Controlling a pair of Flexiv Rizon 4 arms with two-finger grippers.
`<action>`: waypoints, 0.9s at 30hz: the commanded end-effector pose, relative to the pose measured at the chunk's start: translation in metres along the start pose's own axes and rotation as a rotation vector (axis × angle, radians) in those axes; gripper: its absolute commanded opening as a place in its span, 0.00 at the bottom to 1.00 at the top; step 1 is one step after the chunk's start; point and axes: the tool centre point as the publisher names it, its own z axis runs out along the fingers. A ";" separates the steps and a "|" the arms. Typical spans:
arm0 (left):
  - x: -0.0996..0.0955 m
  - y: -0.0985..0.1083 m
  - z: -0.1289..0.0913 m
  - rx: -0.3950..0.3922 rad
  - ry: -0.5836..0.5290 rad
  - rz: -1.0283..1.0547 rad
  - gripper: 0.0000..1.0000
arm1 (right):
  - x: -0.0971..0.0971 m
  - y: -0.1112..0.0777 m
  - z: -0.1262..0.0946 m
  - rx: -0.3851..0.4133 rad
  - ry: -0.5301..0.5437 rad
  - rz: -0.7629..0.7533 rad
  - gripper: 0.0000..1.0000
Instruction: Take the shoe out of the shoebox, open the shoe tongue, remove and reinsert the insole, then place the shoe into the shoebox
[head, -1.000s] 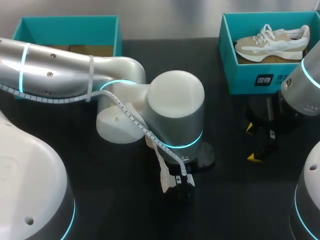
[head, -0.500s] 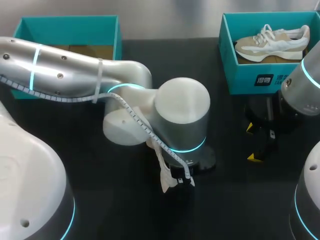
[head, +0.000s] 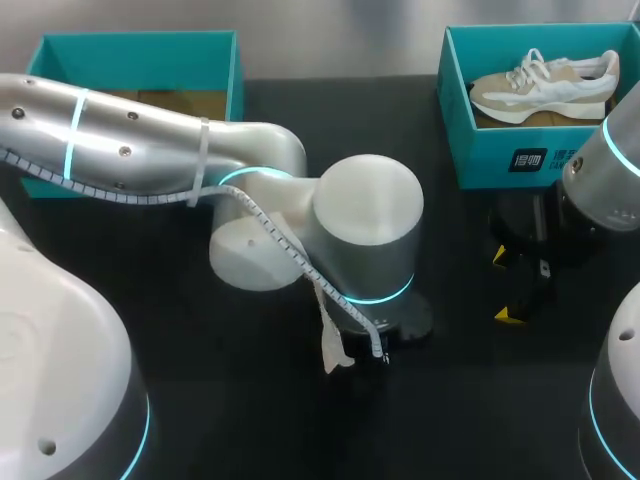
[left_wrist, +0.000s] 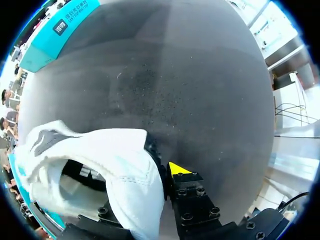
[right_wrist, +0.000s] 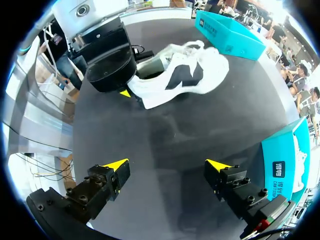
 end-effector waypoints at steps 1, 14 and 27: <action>-0.001 0.004 -0.010 0.008 0.001 0.001 0.00 | 0.001 0.000 0.001 0.002 -0.003 0.001 1.00; -0.018 0.014 -0.069 0.004 0.070 0.083 0.00 | 0.001 0.000 0.001 0.002 -0.003 0.001 1.00; -0.061 0.034 -0.172 0.031 -0.007 0.112 0.00 | 0.001 0.000 0.001 0.002 -0.003 0.001 1.00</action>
